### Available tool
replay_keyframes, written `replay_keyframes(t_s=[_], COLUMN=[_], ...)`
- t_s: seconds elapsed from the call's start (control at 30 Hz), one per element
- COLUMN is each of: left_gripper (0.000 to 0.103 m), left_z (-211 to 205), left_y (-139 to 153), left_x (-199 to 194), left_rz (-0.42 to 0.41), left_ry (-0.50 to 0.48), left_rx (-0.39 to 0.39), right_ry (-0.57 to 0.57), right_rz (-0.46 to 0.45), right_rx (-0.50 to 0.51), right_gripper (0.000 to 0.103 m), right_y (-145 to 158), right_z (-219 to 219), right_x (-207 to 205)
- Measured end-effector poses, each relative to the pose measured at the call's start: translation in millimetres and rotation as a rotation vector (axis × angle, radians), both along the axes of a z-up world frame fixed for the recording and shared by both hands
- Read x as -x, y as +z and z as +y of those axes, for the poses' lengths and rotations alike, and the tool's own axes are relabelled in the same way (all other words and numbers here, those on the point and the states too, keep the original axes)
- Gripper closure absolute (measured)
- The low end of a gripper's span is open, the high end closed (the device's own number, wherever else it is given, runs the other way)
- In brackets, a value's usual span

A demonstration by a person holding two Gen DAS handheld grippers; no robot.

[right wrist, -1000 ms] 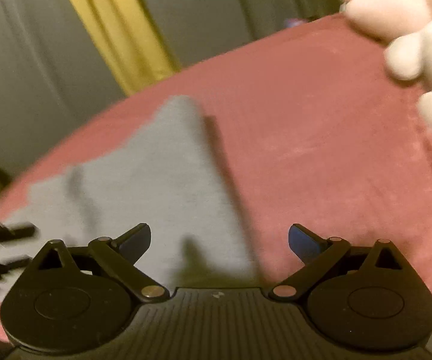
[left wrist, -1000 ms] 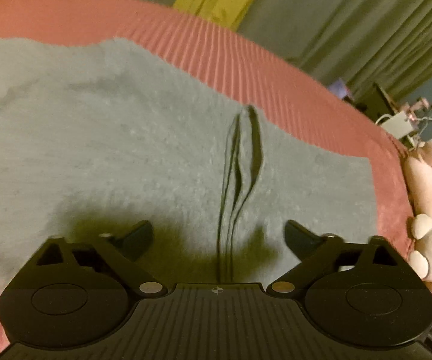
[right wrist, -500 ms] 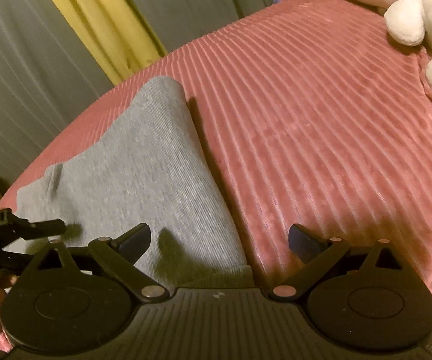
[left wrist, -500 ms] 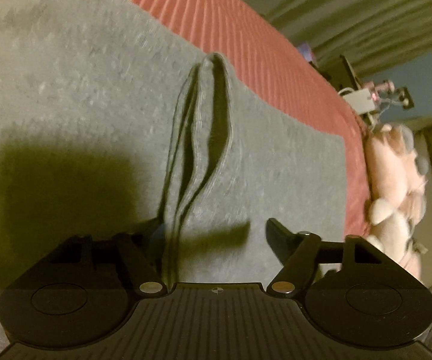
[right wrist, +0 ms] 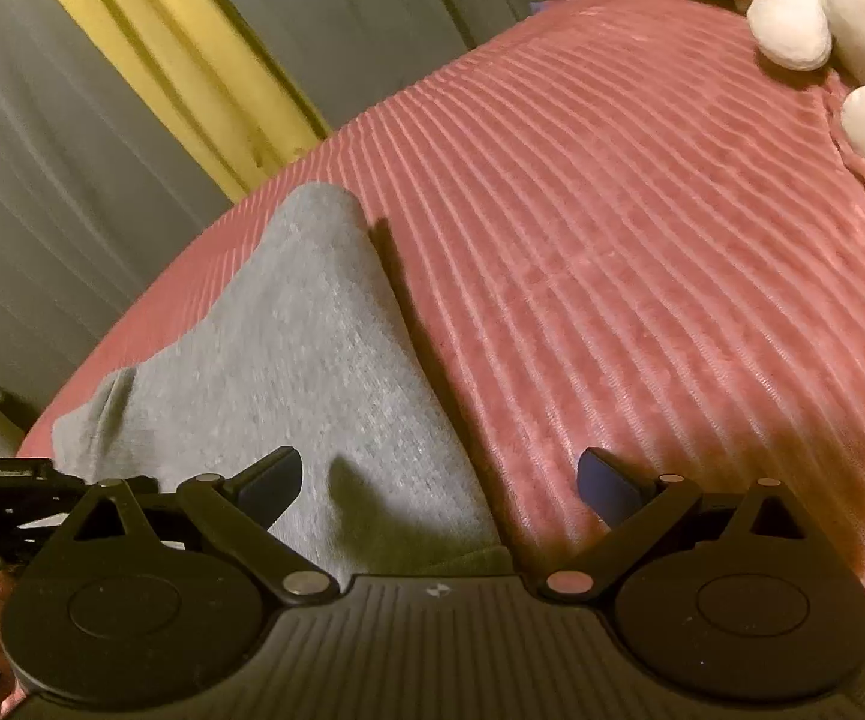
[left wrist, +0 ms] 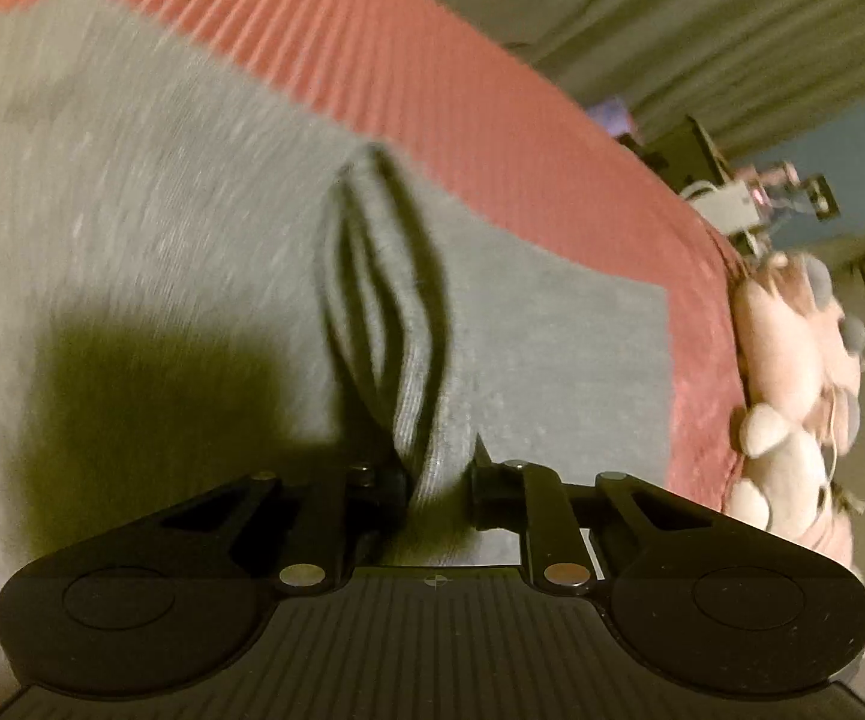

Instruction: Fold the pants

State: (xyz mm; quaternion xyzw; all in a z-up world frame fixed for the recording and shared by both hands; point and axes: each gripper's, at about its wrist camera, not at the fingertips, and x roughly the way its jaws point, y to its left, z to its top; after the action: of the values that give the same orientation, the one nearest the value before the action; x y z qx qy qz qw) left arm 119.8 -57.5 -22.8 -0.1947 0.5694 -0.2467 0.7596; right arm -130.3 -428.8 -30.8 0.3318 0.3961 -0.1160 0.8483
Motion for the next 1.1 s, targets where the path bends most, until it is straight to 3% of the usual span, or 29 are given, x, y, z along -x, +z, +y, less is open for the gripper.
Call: replay_keyframes(t_s=[0.23, 0.37, 0.5, 0.6, 0.67, 0.8, 0.97, 1.1], left_gripper=[0.084, 0.083, 0.064, 0.054, 0.050, 0.043, 0.047, 0.074], left_z=[28, 55, 75, 93, 99, 97, 84, 72], left_y=[35, 24, 2, -3, -2, 3, -11, -10], left_x=[-18, -28, -24, -12, -2, 22, 38, 42], left_rz=[-0.038, 0.012, 0.042, 0.074, 0.068, 0.006, 0.025, -0.040], left_ry=[0.039, 0.114, 0.209, 0.234, 0.228, 0.137, 0.062, 0.052], left_rx=[-0.046, -0.071, -0.164, -0.045, -0.031, -0.105, -0.063, -0.149], right_ry=[-0.041, -0.018, -0.007, -0.010, -0.011, -0.009, 0.039, 0.121], right_rz=[-0.016, -0.006, 0.002, 0.004, 0.005, 0.008, -0.031, -0.029], right_rx=[-0.031, 0.007, 0.027, 0.031, 0.039, 0.067, 0.111, 0.202], right_gripper=[0.004, 0.004, 0.004, 0.004, 0.004, 0.004, 0.004, 0.004], right_y=[-1, 0, -1, 0, 0, 2, 9, 14], right_z=[-5, 3, 7, 7, 7, 12, 23, 43], right_x=[5, 3, 1, 2, 2, -1, -1, -3])
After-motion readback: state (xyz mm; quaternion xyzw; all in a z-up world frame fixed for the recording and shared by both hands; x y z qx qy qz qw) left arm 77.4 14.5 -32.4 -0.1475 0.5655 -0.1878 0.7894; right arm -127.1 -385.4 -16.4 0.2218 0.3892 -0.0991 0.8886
